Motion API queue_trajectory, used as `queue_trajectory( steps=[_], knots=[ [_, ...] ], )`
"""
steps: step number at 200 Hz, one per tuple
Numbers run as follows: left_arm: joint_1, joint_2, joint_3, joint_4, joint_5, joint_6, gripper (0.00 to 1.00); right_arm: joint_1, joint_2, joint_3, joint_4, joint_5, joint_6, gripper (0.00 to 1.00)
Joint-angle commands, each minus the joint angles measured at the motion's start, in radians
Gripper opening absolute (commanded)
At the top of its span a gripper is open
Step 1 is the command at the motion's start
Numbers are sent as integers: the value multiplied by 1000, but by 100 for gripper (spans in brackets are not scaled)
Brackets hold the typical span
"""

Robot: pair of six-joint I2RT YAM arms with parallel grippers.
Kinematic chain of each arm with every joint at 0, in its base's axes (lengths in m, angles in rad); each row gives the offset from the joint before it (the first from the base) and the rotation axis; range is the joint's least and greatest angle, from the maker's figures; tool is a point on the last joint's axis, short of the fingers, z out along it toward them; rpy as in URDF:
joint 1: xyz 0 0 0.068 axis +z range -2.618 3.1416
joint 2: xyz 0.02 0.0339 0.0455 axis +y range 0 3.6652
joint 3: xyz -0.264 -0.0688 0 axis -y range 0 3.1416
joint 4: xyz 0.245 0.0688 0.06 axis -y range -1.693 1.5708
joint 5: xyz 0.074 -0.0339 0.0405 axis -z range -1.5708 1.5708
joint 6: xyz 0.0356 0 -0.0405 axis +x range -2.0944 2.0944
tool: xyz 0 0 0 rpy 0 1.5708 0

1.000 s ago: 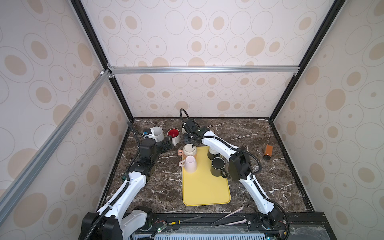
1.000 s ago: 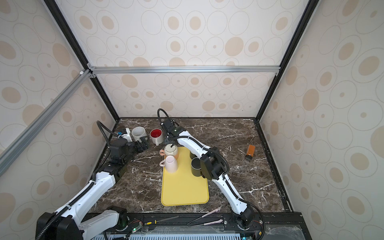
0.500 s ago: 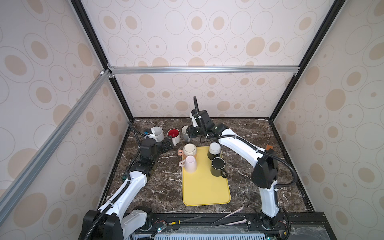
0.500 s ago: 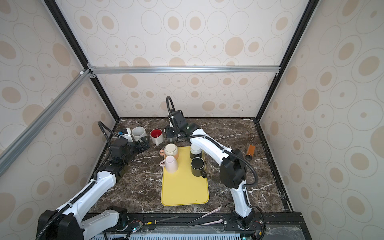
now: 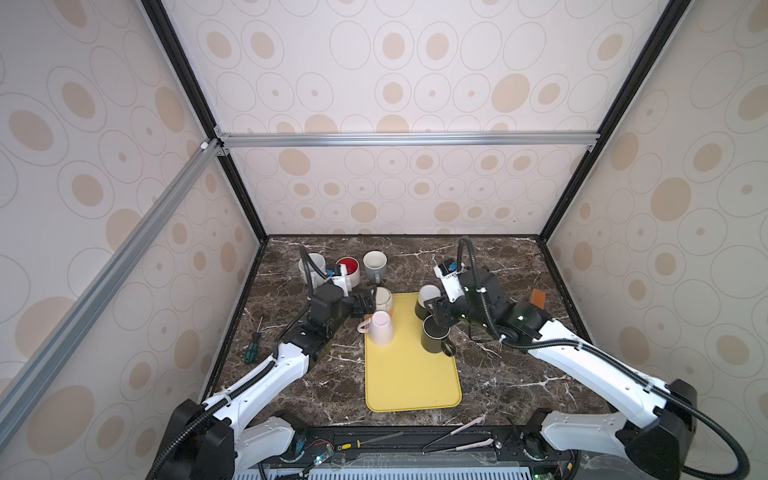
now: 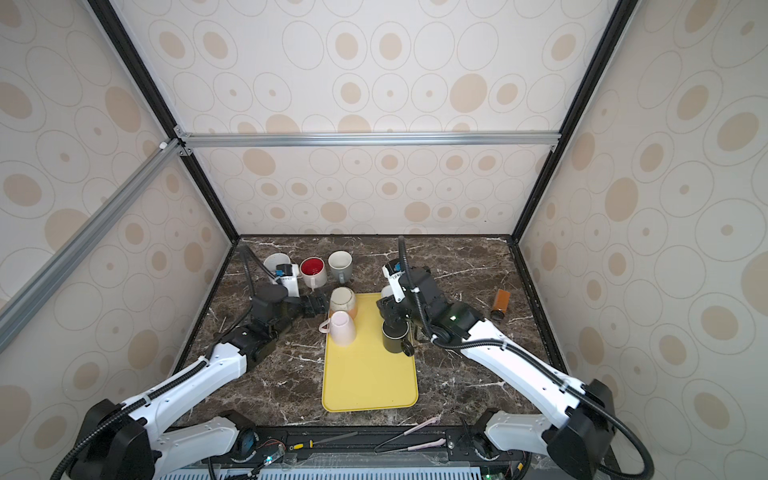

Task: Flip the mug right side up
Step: 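Move the right gripper over the upside-down black mug while left approaches tray, then lower the right gripper onto the black mug's base and close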

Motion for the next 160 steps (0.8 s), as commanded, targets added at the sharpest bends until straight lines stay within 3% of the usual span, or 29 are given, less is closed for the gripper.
queue_trajectory(
  steps=[1, 38, 76, 120, 160],
  knots=[
    [-65, -22, 33, -9, -59, 38, 100, -8, -38, 13, -192, 121, -49, 62],
    [-68, -69, -24, 37, 125, -16, 100, -9, 1, 13, -334, 109, -26, 52],
    [-72, -152, -59, -2, 134, -8, 100, -9, -31, -59, -348, 103, -24, 51],
    [-69, -225, -93, -25, 134, -15, 100, -10, -39, -106, -345, 96, -59, 57],
    [-56, -237, -120, 12, 197, -43, 100, -9, -9, -151, -318, 61, -90, 58]
  ],
)
